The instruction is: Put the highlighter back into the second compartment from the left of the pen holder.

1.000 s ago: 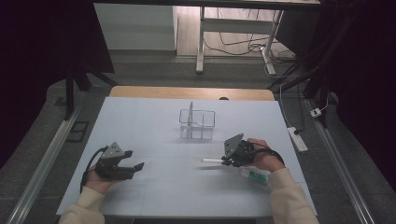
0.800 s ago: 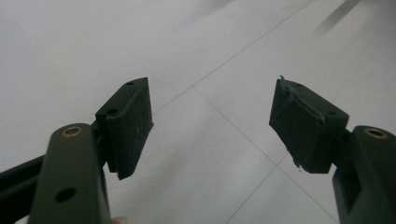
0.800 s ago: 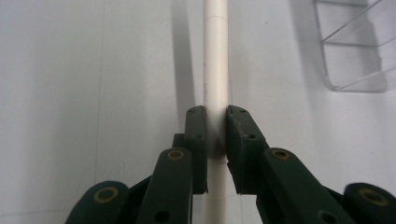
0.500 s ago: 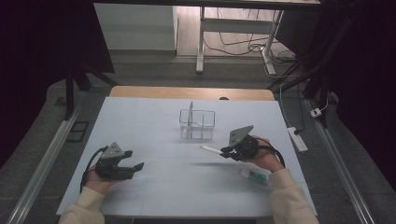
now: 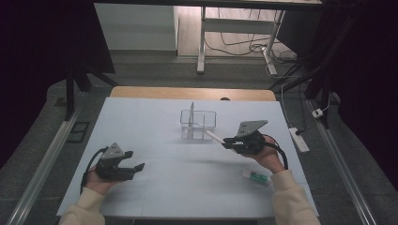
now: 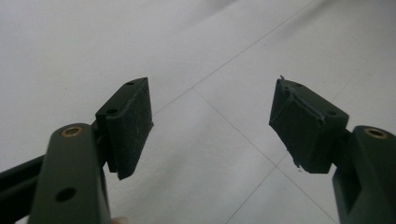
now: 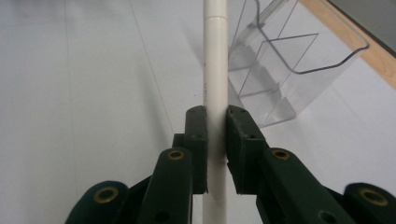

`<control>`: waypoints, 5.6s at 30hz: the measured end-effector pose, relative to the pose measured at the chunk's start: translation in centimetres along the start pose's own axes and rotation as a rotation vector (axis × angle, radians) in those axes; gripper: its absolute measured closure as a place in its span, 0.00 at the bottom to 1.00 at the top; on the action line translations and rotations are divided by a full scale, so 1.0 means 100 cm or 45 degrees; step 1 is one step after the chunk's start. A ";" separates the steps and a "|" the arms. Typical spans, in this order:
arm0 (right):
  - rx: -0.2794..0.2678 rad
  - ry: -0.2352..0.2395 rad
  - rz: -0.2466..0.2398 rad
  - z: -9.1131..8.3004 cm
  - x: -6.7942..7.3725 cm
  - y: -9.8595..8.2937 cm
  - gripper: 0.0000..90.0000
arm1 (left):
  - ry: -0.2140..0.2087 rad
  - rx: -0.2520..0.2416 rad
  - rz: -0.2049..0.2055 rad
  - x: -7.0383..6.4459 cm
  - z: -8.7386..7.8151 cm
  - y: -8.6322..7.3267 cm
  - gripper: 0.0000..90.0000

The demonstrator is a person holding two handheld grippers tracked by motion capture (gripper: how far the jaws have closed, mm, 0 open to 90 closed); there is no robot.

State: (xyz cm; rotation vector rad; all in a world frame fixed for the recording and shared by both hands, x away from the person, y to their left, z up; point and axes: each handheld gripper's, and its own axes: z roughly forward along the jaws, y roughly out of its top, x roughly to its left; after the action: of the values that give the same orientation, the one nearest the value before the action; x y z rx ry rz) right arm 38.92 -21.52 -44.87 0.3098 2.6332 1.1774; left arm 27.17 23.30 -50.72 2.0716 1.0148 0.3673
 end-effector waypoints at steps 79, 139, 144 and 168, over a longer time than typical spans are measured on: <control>-0.495 -0.251 0.415 -0.006 -0.013 0.032 0.87 | 0.001 -0.005 -0.003 0.001 -0.001 -0.001 0.33; -0.607 -0.257 0.487 0.036 -0.030 0.073 0.87 | 0.006 -0.005 -0.018 0.002 -0.001 -0.001 0.33; -0.619 -0.251 0.491 0.044 -0.032 0.072 0.87 | 0.002 -0.001 -0.012 0.002 0.000 -0.001 0.33; -0.615 -0.269 0.512 0.073 -0.039 0.065 0.87 | 0.002 0.001 -0.007 0.002 0.000 -0.001 0.33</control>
State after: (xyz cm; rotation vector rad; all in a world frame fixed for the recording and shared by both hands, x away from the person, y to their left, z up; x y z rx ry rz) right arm 45.45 -13.33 -44.19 0.8359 2.0743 1.7423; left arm 27.21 23.49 -50.79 2.0688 1.0217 0.3655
